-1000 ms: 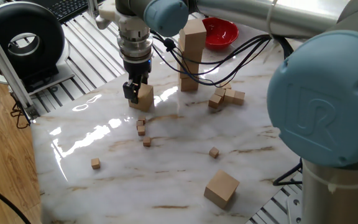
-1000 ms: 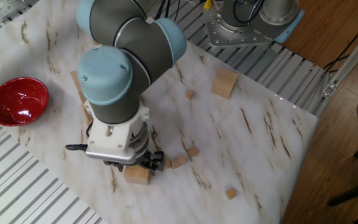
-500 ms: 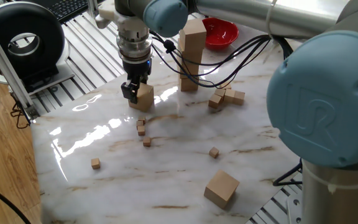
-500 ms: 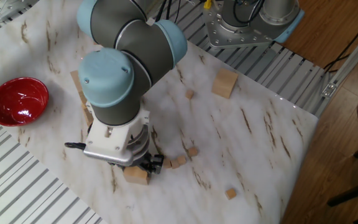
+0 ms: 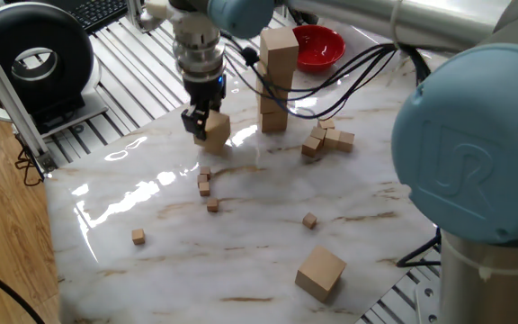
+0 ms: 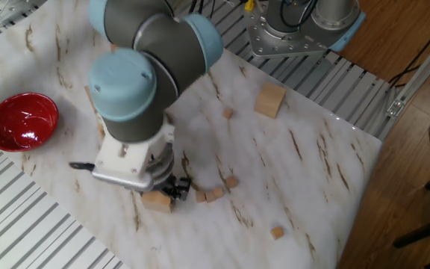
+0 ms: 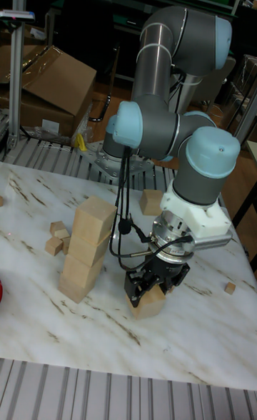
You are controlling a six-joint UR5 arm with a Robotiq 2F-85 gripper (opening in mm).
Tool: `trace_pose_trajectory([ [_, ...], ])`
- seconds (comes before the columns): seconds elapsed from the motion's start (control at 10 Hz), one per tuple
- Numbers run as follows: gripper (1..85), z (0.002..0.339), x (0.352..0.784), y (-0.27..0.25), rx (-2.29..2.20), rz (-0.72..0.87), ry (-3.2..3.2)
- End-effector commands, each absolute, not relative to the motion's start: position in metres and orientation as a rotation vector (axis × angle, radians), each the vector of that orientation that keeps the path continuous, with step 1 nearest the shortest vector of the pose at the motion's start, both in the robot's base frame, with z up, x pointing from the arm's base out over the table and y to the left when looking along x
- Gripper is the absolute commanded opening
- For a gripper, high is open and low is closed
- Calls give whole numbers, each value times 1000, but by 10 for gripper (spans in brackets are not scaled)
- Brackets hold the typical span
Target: Stack the blocks in a vertical line of five
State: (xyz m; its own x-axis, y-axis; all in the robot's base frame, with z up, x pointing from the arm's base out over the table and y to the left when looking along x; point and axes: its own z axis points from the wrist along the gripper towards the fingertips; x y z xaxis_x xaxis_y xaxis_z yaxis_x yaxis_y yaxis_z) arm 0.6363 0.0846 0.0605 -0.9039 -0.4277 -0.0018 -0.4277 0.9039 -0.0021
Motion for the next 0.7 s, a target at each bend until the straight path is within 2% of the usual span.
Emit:
trace_pose_trajectory([
  [0.0, 387, 104, 620, 85, -713, 44, 3050],
  [0.2, 390, 133, 609, 90, -768, 46, 2995],
  [0.4, 393, 156, 595, 80, -858, -44, 2949],
  [0.6, 393, 165, 582, 78, -849, -88, 2956],
])
